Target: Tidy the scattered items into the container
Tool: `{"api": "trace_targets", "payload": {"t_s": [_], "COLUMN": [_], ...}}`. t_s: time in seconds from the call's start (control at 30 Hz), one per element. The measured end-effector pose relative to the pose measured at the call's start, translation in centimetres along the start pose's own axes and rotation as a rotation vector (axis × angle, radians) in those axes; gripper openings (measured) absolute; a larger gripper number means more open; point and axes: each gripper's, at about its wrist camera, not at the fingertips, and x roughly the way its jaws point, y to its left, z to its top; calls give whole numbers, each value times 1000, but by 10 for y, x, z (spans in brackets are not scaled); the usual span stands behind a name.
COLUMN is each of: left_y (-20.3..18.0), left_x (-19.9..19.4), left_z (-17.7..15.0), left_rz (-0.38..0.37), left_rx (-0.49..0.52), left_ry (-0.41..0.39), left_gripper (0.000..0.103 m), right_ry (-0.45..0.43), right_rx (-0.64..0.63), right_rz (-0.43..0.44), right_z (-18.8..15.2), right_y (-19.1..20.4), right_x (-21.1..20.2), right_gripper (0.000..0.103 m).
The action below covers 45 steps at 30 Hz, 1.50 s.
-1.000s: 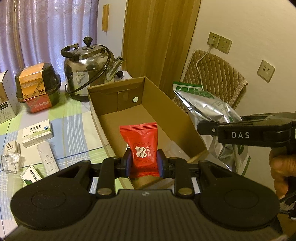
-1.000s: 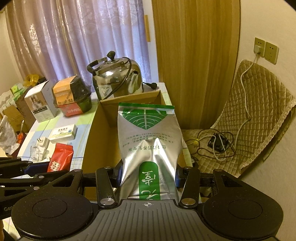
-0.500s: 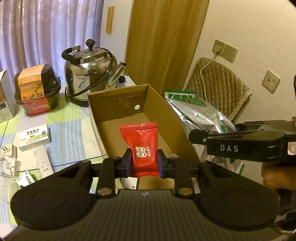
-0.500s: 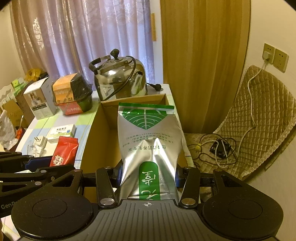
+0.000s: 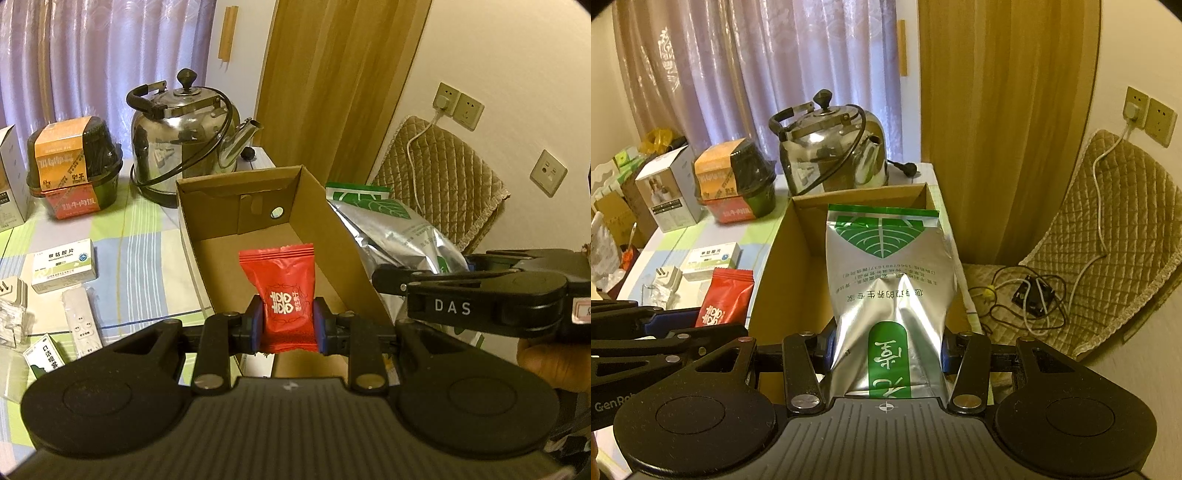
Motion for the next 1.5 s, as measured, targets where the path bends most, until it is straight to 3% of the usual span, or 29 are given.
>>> {"api": "trace_targets", "payload": {"t_s": [1.5], "left_y": [14], "left_x": [35], "left_z": [7], "left_rz": [11], "left_rx": [-57], "left_ry": [22], "left_gripper": [23], "right_ry": [41], "right_rx": [-8], "right_rz": [30], "right_z": [27], "right_y": [-9], "right_x": [67], "right_gripper": [50]}}
